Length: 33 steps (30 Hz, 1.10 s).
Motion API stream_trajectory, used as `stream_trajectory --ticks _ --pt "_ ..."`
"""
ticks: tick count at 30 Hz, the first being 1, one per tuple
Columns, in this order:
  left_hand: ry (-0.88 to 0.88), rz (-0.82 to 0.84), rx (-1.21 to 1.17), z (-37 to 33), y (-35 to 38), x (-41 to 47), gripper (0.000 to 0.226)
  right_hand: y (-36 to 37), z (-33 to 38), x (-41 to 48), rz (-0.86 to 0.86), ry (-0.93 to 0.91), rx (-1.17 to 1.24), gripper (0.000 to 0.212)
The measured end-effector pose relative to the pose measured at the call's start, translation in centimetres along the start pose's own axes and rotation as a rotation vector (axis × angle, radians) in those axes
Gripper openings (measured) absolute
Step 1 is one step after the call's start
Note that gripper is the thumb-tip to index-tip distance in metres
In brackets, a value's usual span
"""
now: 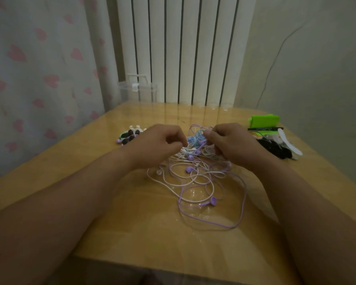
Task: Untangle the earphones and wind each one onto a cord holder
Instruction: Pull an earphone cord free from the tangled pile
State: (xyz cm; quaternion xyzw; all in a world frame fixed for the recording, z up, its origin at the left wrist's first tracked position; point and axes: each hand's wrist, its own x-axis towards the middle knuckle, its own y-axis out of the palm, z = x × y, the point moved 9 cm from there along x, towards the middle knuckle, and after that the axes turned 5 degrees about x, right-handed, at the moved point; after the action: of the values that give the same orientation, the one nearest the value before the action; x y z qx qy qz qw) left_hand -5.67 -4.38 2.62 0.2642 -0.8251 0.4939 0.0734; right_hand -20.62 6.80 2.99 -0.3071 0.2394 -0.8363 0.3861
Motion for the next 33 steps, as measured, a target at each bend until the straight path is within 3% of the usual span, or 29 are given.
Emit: stream_trajectory --ticks 6,11,16,20,24,26,29,33 --pt "-0.124 -0.052 -0.041 4.2 -2.0 -2.6 0.026 0.2 0.8 -0.6 0.103 -0.011 -0.044 0.047" --pt "-0.111 -0.024 0.020 4.5 -0.6 -1.8 0.027 2.7 1.1 -0.8 0.231 -0.048 -0.181 0.010" --pt "-0.097 0.095 -0.019 3.9 1.5 -1.8 0.019 5.3 0.9 -1.7 0.378 -0.015 -0.354 0.028" --pt "-0.098 0.093 0.003 3.9 1.6 -1.7 0.019 5.4 1.3 -1.5 0.385 -0.054 -0.399 0.020" --pt "-0.111 0.090 -0.025 3.8 1.7 -1.8 0.019 4.1 0.9 -1.3 0.341 0.002 -0.206 0.012" --pt "-0.109 0.040 -0.036 3.7 1.4 -1.8 0.018 2.2 1.2 -0.9 0.195 0.017 0.024 0.004" --pt "-0.076 -0.121 -0.055 3.2 -0.1 -1.6 0.015 -0.3 1.1 -0.4 0.007 0.069 0.447 0.009" --pt "-0.101 -0.206 -0.248 2.2 -0.9 -1.7 0.018 -0.5 1.0 -0.5 -0.072 0.117 0.761 0.014"
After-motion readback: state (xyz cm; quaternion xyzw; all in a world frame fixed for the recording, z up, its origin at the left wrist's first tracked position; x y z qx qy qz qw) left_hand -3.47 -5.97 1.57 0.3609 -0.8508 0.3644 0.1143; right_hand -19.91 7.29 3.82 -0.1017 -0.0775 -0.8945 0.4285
